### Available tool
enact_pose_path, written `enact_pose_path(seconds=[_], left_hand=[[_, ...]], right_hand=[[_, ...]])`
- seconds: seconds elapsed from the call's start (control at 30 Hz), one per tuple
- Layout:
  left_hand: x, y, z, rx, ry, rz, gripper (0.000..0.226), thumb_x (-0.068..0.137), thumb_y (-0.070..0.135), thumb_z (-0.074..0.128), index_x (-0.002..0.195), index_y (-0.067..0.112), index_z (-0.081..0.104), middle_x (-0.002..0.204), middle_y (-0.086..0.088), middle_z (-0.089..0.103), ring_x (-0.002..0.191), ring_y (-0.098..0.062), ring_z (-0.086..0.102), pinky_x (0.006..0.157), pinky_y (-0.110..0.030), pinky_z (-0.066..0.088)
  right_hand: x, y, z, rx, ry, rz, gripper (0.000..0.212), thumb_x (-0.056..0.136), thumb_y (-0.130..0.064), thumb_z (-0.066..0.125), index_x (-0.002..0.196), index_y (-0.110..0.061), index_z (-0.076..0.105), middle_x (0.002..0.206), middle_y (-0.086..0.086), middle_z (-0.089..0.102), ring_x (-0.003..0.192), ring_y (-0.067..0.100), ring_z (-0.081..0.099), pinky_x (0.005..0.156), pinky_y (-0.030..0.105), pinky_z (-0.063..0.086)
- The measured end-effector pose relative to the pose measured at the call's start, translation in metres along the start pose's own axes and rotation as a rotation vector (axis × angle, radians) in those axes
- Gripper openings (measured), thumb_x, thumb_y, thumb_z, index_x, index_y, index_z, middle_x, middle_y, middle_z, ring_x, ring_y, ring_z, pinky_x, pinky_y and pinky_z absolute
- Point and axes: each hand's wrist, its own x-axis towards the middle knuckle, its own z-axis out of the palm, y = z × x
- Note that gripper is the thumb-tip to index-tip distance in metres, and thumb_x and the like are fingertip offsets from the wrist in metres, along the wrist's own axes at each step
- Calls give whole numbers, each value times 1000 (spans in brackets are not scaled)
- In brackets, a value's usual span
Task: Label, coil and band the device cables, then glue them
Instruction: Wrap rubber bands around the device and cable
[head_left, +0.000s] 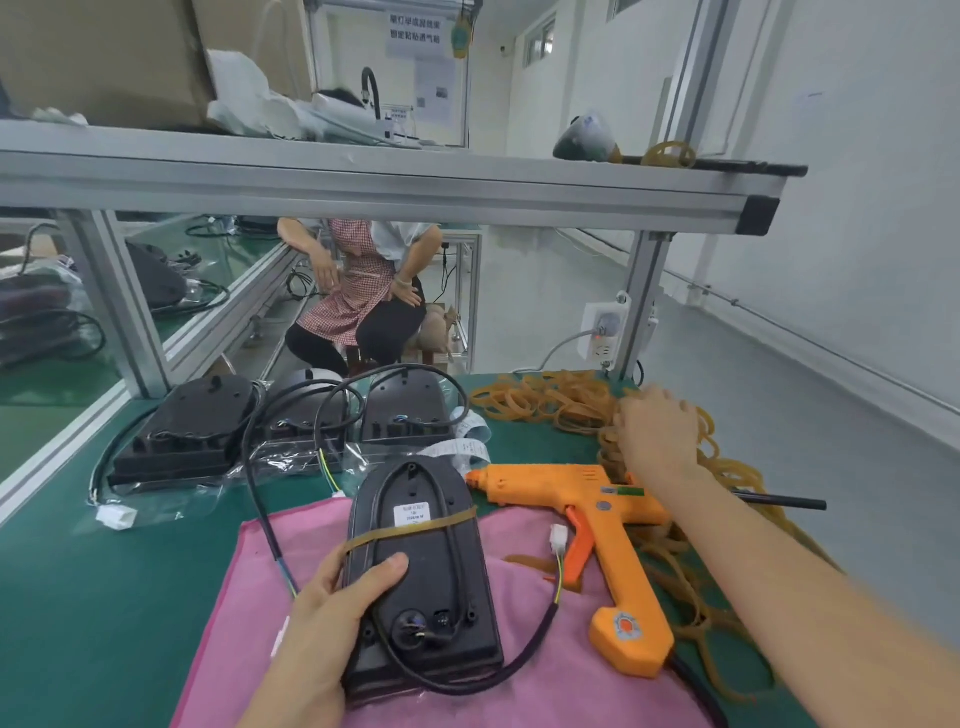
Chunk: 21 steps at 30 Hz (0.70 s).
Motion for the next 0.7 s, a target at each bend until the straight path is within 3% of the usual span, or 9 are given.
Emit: enact_pose_path(seconds=[0.1, 0.2, 0.37, 0.5, 0.6, 0.7], left_hand=[[2, 1, 1, 6, 38, -47, 33, 76, 7, 74, 109, 10, 69, 92, -15, 75, 81, -32, 73, 62, -31, 58], [2, 1, 3, 14, 67, -70, 32, 77, 8, 75, 109, 6, 68, 91, -16, 75, 83, -34, 73, 68, -34, 56], [3, 2, 4, 23, 100, -97, 29, 78, 7, 74, 106, 4, 69, 89, -16, 75, 84, -33, 72, 69, -34, 55], [2, 5, 5, 58, 98, -124, 28, 77, 11, 76, 104, 5, 70, 86, -15, 76, 78, -32, 73, 66, -33, 56], [2, 7, 5, 78, 79, -152, 24, 80, 14, 74, 103, 7, 70, 84, -15, 75, 72, -30, 73, 60, -31, 57], [1, 8, 6, 136, 48, -143, 22, 82, 15, 72, 103, 9, 69, 84, -13, 76, 74, -30, 74, 67, -35, 57]], right_hand=[[12, 9, 13, -69, -123, 95, 26, 97, -22, 49, 117, -16, 65, 126, 10, 53, 120, 28, 48, 100, 37, 38], [15, 13, 24, -54, -158, 152, 28, 98, -28, 48, 116, -14, 66, 126, 10, 57, 120, 27, 51, 101, 39, 40], [15, 18, 29, 159, -137, 252, 27, 96, -31, 55, 102, -9, 69, 103, 10, 67, 95, 26, 65, 68, 31, 45], [15, 22, 28, 213, -60, 232, 25, 97, -19, 50, 86, -8, 69, 87, 9, 68, 77, 24, 63, 56, 26, 41], [5, 13, 16, 549, 100, 225, 29, 92, -17, 52, 64, -12, 58, 61, 2, 54, 62, 21, 52, 52, 26, 34], [-17, -6, -4, 1053, 71, 275, 28, 92, -19, 50, 65, -10, 54, 63, 1, 51, 65, 19, 48, 55, 30, 32]])
